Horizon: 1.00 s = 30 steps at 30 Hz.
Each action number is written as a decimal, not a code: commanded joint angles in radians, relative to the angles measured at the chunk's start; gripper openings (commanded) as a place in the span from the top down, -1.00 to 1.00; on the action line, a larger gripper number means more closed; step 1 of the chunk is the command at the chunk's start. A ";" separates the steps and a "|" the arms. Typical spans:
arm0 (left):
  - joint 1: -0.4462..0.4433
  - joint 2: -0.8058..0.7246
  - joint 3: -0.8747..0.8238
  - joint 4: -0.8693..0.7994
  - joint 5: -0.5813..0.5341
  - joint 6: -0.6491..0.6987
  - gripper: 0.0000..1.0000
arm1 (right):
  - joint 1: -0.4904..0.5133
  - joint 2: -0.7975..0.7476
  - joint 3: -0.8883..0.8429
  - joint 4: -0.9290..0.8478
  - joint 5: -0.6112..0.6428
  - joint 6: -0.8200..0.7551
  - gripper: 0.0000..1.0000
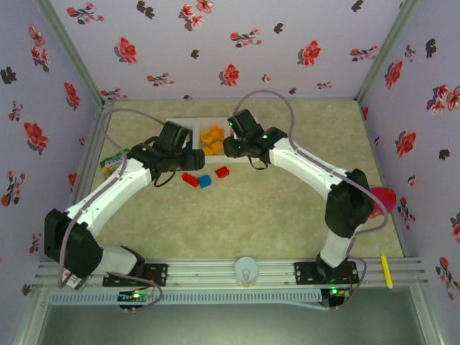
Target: Sort the legos into containers by color
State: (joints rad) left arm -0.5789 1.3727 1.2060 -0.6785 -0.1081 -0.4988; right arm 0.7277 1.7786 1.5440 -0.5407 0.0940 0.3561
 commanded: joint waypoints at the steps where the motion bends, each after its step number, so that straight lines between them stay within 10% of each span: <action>1: -0.006 -0.033 -0.017 -0.036 -0.034 -0.002 -0.52 | 0.004 0.077 0.085 0.050 -0.003 -0.034 0.26; 18: -0.006 -0.070 -0.036 -0.084 -0.069 -0.019 -0.54 | -0.019 0.505 0.617 -0.064 0.001 -0.063 -0.13; 30: -0.006 -0.054 -0.061 -0.077 -0.075 -0.039 -0.60 | -0.014 0.225 0.265 0.057 0.012 -0.052 -0.30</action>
State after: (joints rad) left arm -0.5789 1.3209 1.1595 -0.7387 -0.1581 -0.5186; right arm 0.7136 2.1170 1.8748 -0.5289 0.0898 0.3023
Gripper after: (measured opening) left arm 0.799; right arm 0.647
